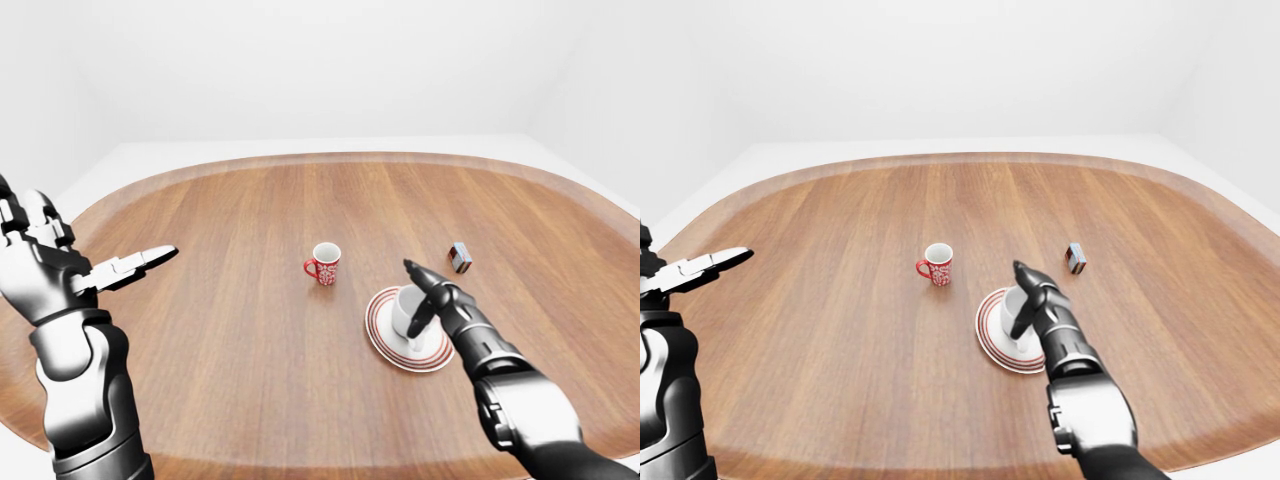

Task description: Put the white mug on the plate.

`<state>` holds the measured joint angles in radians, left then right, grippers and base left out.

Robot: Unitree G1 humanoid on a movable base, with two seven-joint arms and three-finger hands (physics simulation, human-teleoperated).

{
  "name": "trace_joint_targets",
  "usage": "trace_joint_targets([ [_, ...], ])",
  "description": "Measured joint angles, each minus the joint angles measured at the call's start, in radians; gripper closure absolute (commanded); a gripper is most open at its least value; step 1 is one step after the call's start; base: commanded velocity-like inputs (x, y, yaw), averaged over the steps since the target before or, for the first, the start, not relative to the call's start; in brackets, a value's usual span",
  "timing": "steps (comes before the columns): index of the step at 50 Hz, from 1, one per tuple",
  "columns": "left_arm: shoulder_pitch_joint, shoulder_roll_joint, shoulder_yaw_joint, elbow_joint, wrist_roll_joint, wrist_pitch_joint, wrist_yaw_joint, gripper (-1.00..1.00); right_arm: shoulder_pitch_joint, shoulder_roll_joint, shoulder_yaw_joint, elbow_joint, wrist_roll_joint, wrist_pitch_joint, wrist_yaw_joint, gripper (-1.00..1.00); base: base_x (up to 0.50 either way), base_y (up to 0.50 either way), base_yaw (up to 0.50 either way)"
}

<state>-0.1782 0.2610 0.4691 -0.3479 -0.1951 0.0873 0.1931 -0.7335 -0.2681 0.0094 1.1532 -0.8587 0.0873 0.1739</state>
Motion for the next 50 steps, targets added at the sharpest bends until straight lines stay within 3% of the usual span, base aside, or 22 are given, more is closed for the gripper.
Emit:
trace_joint_targets([
  [21,0.001,0.001,0.001,0.008,0.0,0.0,0.001,-1.0,0.008,0.002,0.039,-0.179,-0.147,0.0,0.113,-1.0,0.0,0.0,0.0],
  [35,0.002,0.0,0.0,0.01,0.001,0.0,0.001,-1.0,0.035,0.014,0.017,-0.482,-0.269,0.0,0.312,-1.0,0.0,0.0,0.0],
  [43,0.001,0.0,0.0,0.011,0.001,0.0,0.001,-1.0,-0.048,-0.014,-0.021,-0.619,-0.287,0.0,0.431,-1.0,0.0,0.0,0.0],
  [50,0.0,0.001,-0.001,0.011,0.001,0.0,0.001,-1.0,-0.17,-0.057,-0.051,-0.686,-0.28,0.0,0.461,-1.0,0.0,0.0,0.0],
])
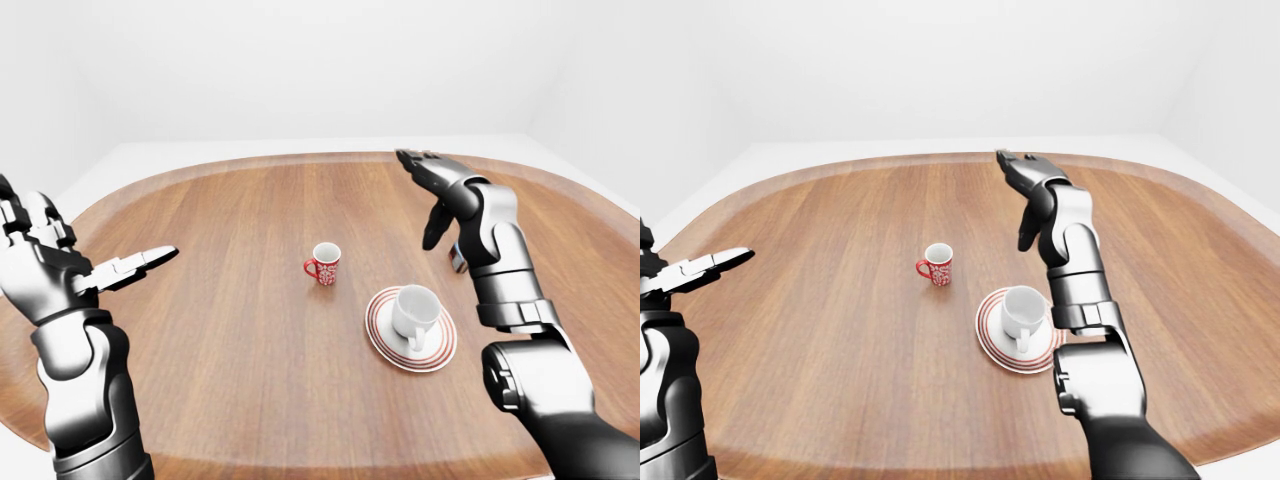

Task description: Put the white mug on the plate.

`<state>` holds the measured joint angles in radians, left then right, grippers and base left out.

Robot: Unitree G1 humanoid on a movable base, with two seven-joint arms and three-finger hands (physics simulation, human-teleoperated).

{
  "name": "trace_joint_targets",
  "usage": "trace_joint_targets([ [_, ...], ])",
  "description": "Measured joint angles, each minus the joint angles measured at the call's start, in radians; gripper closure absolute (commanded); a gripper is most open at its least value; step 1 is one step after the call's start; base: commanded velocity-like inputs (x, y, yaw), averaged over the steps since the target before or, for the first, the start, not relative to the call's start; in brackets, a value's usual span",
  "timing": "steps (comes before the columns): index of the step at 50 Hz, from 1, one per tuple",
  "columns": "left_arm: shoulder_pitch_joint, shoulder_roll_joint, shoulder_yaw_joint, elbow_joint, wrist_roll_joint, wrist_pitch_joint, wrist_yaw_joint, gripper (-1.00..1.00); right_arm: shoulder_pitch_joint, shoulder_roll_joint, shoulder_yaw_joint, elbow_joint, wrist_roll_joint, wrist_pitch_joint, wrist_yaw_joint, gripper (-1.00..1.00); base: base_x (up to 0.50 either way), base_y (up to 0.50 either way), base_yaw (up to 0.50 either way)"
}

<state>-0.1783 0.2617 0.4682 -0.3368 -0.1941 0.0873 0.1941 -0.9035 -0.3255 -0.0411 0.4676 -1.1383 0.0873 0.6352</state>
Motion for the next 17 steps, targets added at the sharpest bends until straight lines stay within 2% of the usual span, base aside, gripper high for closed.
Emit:
trace_joint_targets([
  [8,0.0,0.0,0.001,-0.006,0.0,0.0,0.0,-1.0,-0.134,-0.043,-0.023,-0.067,0.007,0.0,-0.017,-1.0,0.0,0.0,0.0],
  [17,0.001,0.0,0.002,-0.01,0.001,0.0,-0.001,-1.0,-0.292,-0.086,-0.038,-0.055,0.012,0.0,-0.224,-1.0,0.0,0.0,0.0],
])
